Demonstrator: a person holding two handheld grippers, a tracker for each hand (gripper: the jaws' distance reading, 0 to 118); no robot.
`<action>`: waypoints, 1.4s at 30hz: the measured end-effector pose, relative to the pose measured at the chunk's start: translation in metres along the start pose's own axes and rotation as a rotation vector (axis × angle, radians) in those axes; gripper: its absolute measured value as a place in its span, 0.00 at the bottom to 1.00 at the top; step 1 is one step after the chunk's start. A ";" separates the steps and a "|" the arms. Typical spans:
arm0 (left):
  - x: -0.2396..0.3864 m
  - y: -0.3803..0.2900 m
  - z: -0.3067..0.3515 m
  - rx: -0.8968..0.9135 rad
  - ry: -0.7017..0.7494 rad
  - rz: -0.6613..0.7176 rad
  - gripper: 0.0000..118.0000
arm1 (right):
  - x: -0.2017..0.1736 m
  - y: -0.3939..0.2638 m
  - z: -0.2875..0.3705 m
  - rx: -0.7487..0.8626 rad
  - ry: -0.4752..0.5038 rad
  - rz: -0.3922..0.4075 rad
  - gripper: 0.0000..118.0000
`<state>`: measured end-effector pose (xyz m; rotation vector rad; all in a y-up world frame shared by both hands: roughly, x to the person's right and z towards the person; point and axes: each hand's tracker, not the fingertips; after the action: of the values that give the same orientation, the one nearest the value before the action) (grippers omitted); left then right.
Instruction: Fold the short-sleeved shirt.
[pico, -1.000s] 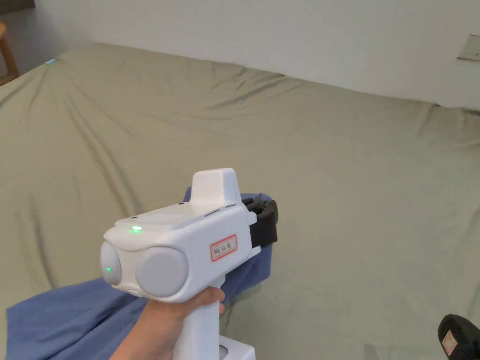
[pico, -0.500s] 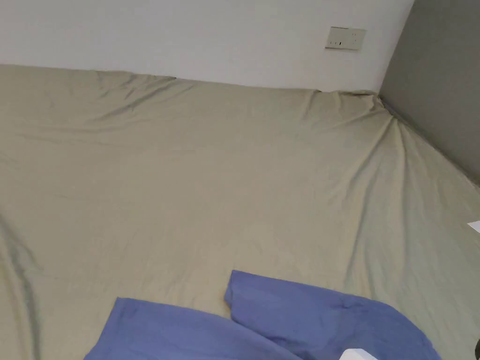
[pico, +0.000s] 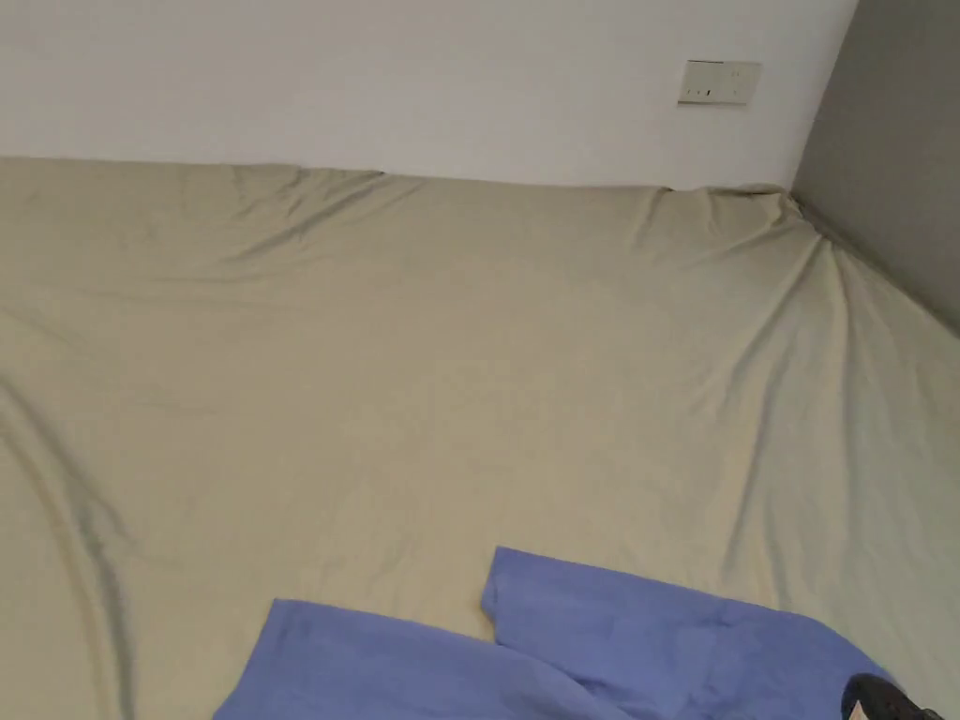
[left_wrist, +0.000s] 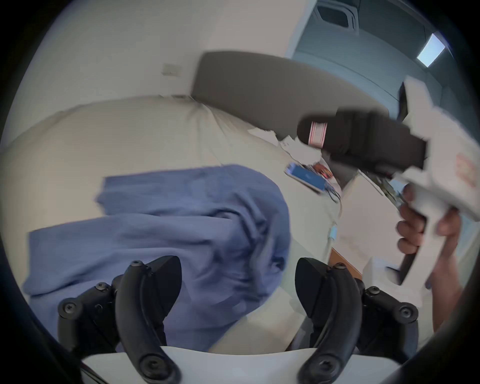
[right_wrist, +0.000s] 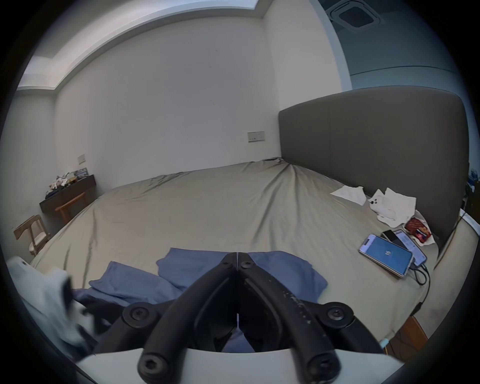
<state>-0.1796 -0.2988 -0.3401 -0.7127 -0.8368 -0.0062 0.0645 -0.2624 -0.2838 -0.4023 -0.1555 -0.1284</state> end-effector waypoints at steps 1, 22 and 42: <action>-0.007 -0.001 0.014 0.034 0.058 0.010 0.63 | -0.004 0.000 -0.002 0.002 0.013 0.002 0.00; -0.158 0.014 0.062 0.128 0.507 0.271 0.00 | -0.029 -0.003 -0.031 -0.068 0.091 0.040 0.00; -0.188 0.004 -0.034 -0.082 0.515 0.161 0.23 | -0.022 0.002 -0.055 -0.112 0.040 0.040 0.00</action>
<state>-0.2840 -0.3652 -0.4858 -0.8080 -0.2864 -0.0774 0.0503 -0.2800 -0.3384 -0.5137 -0.1012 -0.1063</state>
